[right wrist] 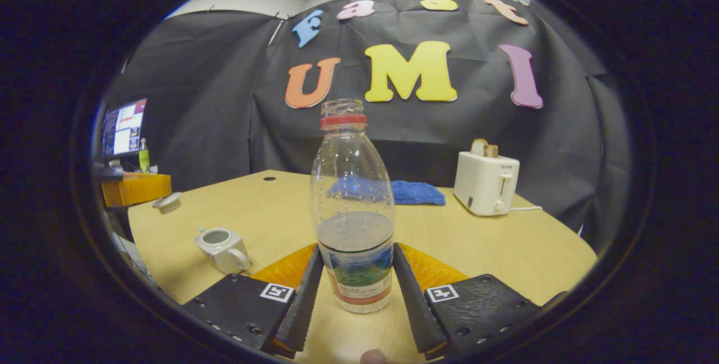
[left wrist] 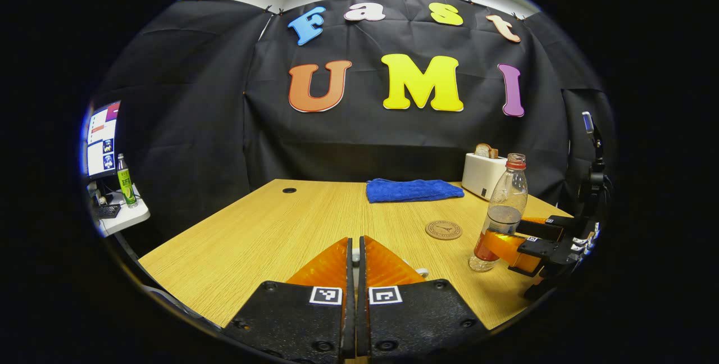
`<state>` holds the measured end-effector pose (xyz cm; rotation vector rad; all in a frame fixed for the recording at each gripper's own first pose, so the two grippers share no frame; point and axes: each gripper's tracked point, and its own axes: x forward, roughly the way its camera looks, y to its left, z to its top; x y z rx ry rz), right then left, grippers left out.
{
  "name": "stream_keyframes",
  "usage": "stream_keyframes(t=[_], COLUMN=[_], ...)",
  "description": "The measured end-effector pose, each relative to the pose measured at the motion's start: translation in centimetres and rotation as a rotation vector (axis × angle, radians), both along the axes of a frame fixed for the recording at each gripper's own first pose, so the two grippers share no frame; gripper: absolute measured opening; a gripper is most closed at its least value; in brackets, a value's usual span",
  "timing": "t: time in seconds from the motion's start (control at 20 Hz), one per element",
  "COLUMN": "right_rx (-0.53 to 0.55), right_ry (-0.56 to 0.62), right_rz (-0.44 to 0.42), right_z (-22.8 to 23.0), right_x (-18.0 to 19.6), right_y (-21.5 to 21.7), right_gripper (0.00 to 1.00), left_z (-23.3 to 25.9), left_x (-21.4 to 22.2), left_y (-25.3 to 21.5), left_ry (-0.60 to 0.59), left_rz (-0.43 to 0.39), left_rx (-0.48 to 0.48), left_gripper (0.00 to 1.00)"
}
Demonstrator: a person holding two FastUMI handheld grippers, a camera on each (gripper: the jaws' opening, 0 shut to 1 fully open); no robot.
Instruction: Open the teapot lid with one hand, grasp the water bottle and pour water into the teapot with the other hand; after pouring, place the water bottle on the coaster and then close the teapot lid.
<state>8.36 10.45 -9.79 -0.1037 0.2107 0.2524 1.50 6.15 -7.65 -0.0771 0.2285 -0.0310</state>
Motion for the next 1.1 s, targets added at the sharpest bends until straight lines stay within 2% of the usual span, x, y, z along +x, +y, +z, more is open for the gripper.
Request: stream_keyframes(t=[0.1,0.2,0.35,0.6,1.1], right_rx=[-0.11,-0.266,-0.479,-0.841,-1.239], right_ry=[-0.037,-0.06,-0.098,-0.194,-0.392], right_rz=[0.022,0.074,0.108,0.119,0.177], right_z=[0.9,1.0,0.8,0.5,1.0], right_x=[0.2,0.6,1.2,2.3,3.2], right_y=[0.4,1.3,1.5,1.4,4.2], right_gripper=[0.7,0.71,0.71,0.71,0.71], left_z=[-0.1,-0.1,0.0,0.0,-1.3], left_x=[-0.1,-0.2,-0.4,-0.4,-0.5], left_y=[0.4,0.8,1.4,2.8,4.8], left_ry=[-0.005,-0.011,-0.025,-0.044,-0.031], left_rz=[-0.002,-0.003,-0.001,0.008,0.028], left_rx=[-0.002,-0.003,-0.011,-0.013,-0.027], left_gripper=[0.04,0.03,0.04,0.04,0.04])
